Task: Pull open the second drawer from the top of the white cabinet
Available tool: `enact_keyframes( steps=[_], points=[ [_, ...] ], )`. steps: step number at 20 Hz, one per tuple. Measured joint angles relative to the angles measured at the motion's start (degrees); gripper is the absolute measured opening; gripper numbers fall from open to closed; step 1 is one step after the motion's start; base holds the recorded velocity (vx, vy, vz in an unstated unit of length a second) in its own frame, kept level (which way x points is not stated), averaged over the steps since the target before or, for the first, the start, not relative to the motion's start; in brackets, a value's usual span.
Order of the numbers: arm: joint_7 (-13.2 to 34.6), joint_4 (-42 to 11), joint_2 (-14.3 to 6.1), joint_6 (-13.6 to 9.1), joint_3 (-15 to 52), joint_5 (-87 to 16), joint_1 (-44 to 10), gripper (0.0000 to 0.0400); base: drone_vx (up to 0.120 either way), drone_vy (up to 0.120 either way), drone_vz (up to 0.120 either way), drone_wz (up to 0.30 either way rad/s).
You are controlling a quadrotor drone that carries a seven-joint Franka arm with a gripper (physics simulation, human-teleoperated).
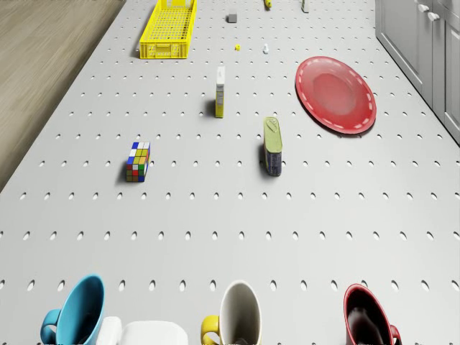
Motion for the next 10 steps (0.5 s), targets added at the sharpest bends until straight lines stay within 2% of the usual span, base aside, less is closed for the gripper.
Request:
enact_keyframes(
  steps=[1,10],
  points=[
    [0.0,-0.3,-0.3,0.3,-0.4,0.3,0.5,0.0301,0.120,-0.120,0.080,0.000],
    [0.9,-1.5,-2.8,2.9,-3.2,0.3,4.5,0.0300,0.120,-0.120,0.000,0.000]
  ],
)
